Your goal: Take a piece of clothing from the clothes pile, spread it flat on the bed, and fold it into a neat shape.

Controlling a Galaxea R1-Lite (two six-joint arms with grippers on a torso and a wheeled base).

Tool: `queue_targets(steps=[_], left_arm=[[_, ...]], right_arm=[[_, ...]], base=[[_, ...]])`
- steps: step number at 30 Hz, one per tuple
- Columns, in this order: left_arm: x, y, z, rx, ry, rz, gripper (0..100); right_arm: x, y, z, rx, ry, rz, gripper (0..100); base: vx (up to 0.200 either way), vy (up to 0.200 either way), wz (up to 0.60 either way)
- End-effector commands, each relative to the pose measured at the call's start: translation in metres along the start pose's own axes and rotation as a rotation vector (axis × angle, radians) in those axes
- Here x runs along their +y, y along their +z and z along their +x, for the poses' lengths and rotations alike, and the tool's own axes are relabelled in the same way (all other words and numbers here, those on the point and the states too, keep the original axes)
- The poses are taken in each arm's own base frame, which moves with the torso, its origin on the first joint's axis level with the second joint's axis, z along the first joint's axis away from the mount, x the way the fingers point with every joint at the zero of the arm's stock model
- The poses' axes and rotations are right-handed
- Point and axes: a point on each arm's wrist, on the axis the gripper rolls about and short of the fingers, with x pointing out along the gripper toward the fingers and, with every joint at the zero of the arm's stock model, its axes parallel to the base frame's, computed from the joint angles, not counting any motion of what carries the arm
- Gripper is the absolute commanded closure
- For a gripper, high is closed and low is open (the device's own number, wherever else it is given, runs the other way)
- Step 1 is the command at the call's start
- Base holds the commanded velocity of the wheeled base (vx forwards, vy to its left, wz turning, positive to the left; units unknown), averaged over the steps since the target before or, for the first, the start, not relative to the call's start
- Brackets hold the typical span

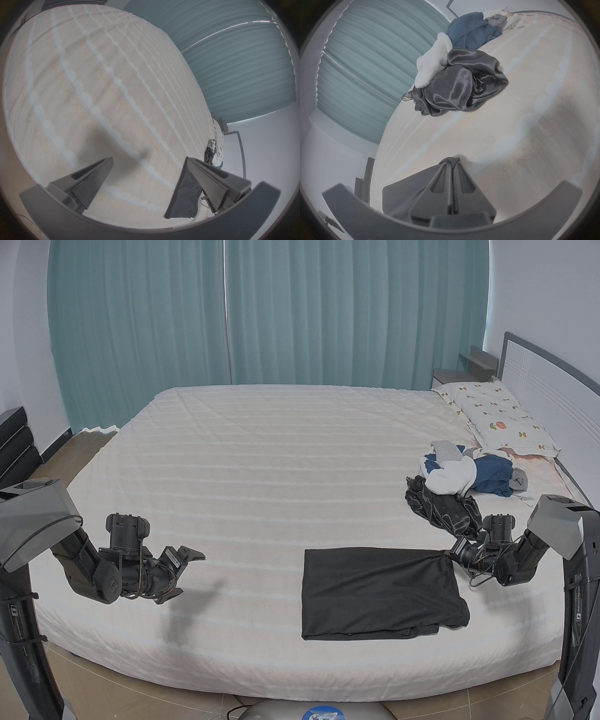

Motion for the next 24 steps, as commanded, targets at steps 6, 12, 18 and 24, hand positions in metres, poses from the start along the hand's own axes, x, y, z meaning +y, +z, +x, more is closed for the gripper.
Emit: queue_targets(steps=[6,12,18,24], left_arm=[[0.000,0.000,0.000,0.000,0.000,-0.001,0],[0.000,0.000,0.000,-0.001,-0.001,0.000,0],[0.000,0.000,0.000,-0.001,-0.001,0.000,0],[0.000,0.000,0.000,-0.001,-0.001,0.000,0]], right_arm=[[0.003,0.000,-0.033,0.008,0.004,-0.032,0],[-0.005,-0.023,-0.080,0.106,0.025,-0.188,0],[-0.013,-0.048,-0.120,0.227,0.045,-0.232,0],[-0.024,-0.061,-0.130,0.284,0.031,-0.250,0]], base=[[0.000,0.000,0.00],[0.000,0.000,0.00],[0.000,0.000,0.00],[0.000,0.000,0.00]])
